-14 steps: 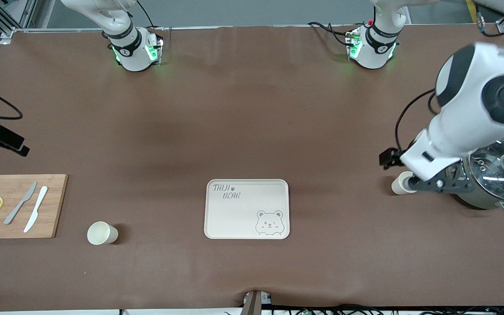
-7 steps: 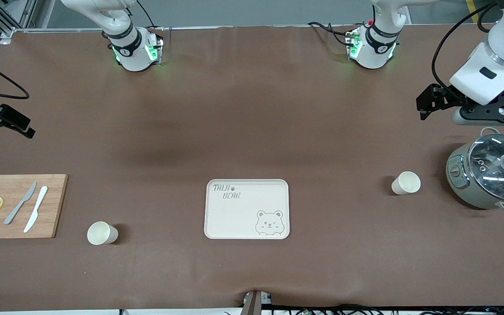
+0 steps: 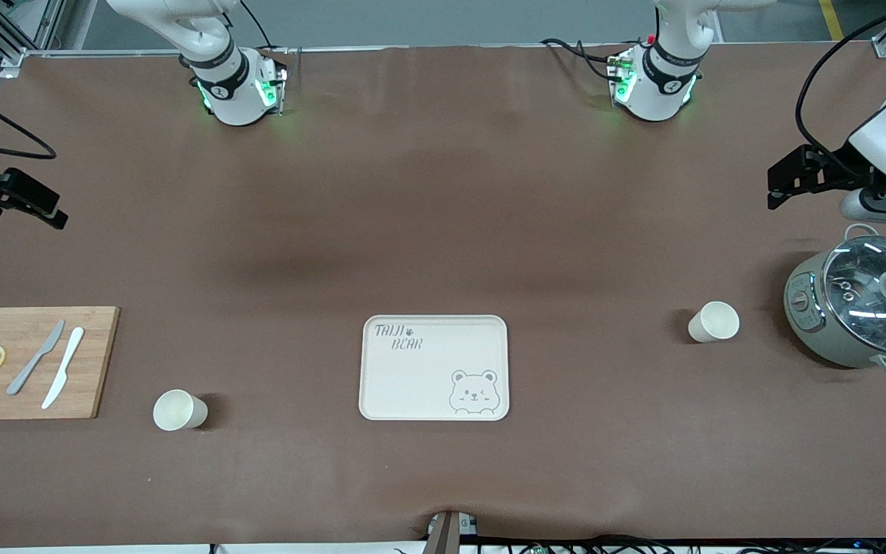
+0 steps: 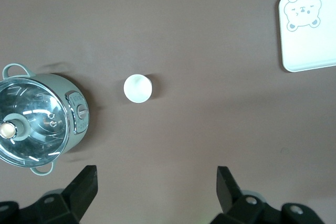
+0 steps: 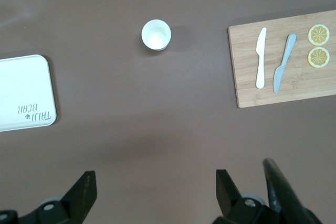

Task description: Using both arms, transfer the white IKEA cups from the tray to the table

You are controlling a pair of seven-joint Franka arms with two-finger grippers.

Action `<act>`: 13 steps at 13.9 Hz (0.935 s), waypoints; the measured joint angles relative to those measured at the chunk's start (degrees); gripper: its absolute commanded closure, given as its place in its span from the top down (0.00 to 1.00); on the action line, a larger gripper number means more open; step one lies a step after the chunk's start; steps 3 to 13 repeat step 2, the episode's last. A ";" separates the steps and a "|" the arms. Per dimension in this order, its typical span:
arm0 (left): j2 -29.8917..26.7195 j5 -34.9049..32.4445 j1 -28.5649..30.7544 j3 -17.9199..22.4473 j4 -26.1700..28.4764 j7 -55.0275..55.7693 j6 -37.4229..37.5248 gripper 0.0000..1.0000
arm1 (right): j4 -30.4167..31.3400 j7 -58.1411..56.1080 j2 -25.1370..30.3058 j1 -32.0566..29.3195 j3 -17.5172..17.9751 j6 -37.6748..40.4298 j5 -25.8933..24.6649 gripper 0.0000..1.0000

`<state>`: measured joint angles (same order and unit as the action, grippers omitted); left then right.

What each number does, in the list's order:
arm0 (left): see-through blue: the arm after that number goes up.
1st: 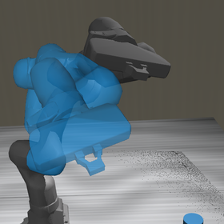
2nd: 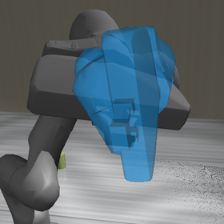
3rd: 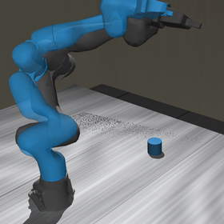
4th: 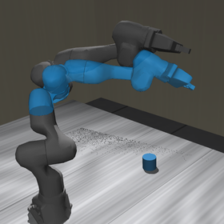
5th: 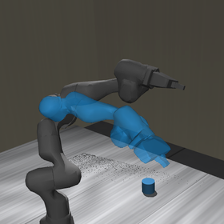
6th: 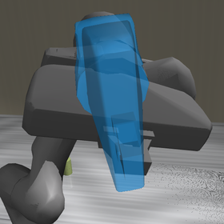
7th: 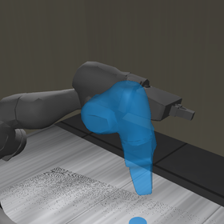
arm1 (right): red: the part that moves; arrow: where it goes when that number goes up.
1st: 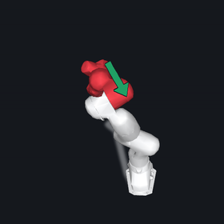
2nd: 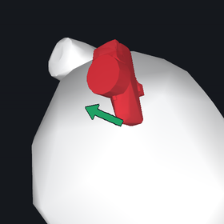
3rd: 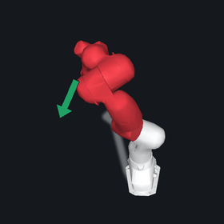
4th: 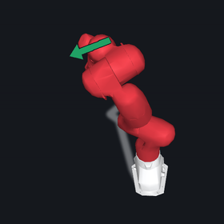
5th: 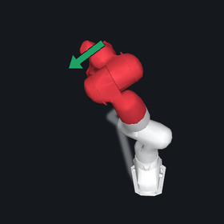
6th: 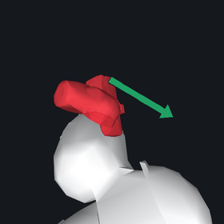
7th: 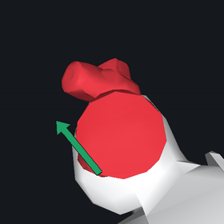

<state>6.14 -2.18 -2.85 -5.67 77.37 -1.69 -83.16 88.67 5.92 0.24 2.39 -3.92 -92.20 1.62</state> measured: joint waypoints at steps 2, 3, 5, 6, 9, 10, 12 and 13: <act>0.00 0.00 -0.27 -0.01 0.00 0.00 0.00 1.00 | -0.04 0.01 0.00 0.01 -0.01 0.15 -0.01 1.00; 0.00 0.00 -0.27 -0.01 0.00 0.00 0.00 1.00 | -0.04 0.01 0.00 0.01 -0.01 0.15 -0.01 1.00; 0.00 0.00 -0.27 -0.01 0.00 0.00 0.00 1.00 | -0.04 0.01 0.00 0.01 -0.01 0.15 -0.01 1.00; 0.00 0.00 -0.27 -0.01 0.00 0.00 0.00 1.00 | -0.04 0.01 0.00 0.01 -0.01 0.15 -0.01 1.00; 0.00 0.00 -0.27 -0.01 0.00 0.00 0.00 1.00 | -0.04 0.01 0.00 0.01 -0.01 0.15 -0.01 1.00; 0.00 0.00 -0.27 -0.01 0.00 0.00 0.00 1.00 | -0.04 0.01 0.00 0.01 -0.01 0.15 -0.01 1.00; 0.00 0.00 -0.27 -0.01 0.00 0.00 0.00 1.00 | -0.04 0.01 0.00 0.01 -0.01 0.15 -0.01 1.00; 0.00 0.00 -0.27 -0.01 0.00 0.00 0.00 1.00 | -0.04 0.01 0.00 0.01 -0.01 0.15 -0.01 1.00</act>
